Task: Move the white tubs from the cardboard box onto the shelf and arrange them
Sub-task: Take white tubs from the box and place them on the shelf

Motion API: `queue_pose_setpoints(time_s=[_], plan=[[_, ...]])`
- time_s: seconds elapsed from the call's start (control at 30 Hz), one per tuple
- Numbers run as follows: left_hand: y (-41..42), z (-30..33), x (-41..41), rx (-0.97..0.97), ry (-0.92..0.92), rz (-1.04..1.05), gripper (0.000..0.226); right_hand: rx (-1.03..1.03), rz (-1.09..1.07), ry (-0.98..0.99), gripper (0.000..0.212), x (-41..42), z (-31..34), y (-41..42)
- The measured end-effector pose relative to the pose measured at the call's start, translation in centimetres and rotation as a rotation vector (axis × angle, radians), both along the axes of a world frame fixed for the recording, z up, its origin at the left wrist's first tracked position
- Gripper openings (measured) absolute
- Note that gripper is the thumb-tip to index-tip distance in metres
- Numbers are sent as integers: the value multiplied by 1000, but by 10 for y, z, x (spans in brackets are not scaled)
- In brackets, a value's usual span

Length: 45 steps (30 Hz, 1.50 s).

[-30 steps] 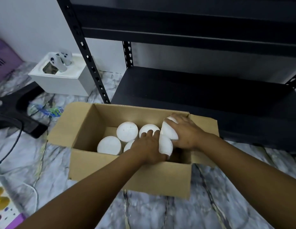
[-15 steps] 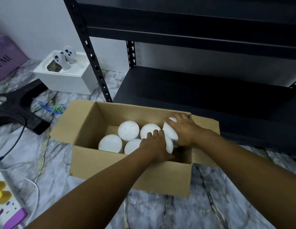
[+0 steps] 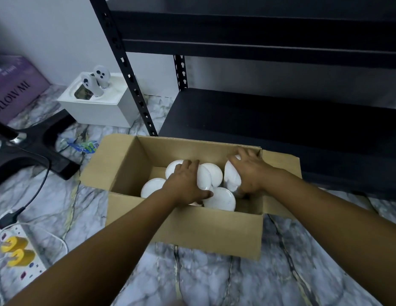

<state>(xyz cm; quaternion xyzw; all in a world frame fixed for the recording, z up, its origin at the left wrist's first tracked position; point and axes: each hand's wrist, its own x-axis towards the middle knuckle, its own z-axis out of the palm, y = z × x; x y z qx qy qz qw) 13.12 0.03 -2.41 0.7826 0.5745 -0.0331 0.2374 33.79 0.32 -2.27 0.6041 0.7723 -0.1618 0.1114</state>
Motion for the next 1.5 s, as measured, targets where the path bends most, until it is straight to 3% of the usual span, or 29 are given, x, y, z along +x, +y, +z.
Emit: queue_pose_setpoints(time_s=[0.23, 0.5, 0.63, 0.77, 0.9, 1.1, 1.3, 1.5], plan=[[4, -4, -31, 28, 15, 29, 98, 127, -68, 85, 100, -17, 0, -11], [7, -10, -41, 22, 14, 4, 97, 104, 5, 184, 97, -54, -23, -18], [7, -12, -45, 27, -59, -14, 97, 100, -17, 266, 106, -51, -28, -21], [14, -11, -62, -61, -210, 25, 104, 46, -75, 393, 116, -42, -23, -27], [26, -14, -93, -236, -292, 7, 108, -96, -268, 585, 123, -37, -22, -32], [43, -27, -122, -502, -132, -24, 105, -259, -463, 658, 104, -32, -38, -29], [48, -37, -103, -514, -251, -143, 94, -234, -515, 817, 86, -32, -54, -23], [50, -43, -108, -483, -424, -36, 96, -179, -585, 927, 94, -38, -63, -17]])
